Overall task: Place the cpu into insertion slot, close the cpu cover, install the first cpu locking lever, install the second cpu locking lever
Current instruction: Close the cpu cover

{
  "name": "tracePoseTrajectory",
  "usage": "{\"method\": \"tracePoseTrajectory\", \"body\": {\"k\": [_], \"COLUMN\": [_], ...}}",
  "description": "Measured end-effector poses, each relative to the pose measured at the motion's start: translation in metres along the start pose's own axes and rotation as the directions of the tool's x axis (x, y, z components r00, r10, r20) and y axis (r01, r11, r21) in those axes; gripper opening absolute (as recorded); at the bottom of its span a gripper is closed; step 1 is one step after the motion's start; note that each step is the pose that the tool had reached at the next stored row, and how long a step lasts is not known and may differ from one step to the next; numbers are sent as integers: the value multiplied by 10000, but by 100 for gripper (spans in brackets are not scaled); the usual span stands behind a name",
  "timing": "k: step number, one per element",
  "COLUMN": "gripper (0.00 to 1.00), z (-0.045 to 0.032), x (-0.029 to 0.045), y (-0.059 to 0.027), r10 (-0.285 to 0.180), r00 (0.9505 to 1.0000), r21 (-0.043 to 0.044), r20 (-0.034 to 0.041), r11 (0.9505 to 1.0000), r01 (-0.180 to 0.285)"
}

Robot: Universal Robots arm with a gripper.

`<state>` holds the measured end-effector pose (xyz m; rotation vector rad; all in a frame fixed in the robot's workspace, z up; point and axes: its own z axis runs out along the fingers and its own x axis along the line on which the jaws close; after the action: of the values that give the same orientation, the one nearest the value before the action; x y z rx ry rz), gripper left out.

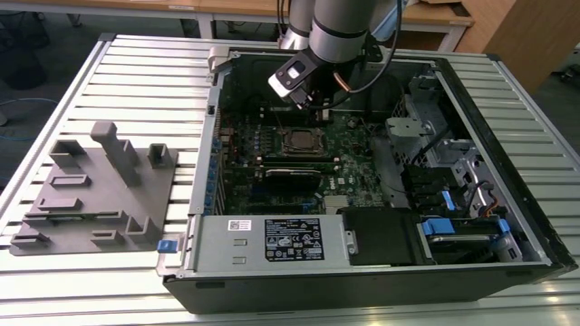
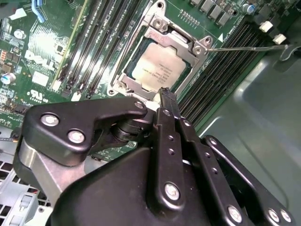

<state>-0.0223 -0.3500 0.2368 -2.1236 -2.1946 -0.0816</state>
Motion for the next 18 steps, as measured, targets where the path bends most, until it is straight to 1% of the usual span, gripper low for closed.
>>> {"method": "tracePoseTrajectory", "body": {"k": [9, 13, 18], "gripper": [11, 11, 11], "z": [5, 47, 108], "x": [0, -4, -8], "y": [0, -7, -76], "r10": [0, 1, 0], "r00": [10000, 10000, 10000], "r21": [-2, -1, -1], "r20": [-10, -7, -7], "r11": [10000, 10000, 10000], "r01": [0, -1, 0]}}
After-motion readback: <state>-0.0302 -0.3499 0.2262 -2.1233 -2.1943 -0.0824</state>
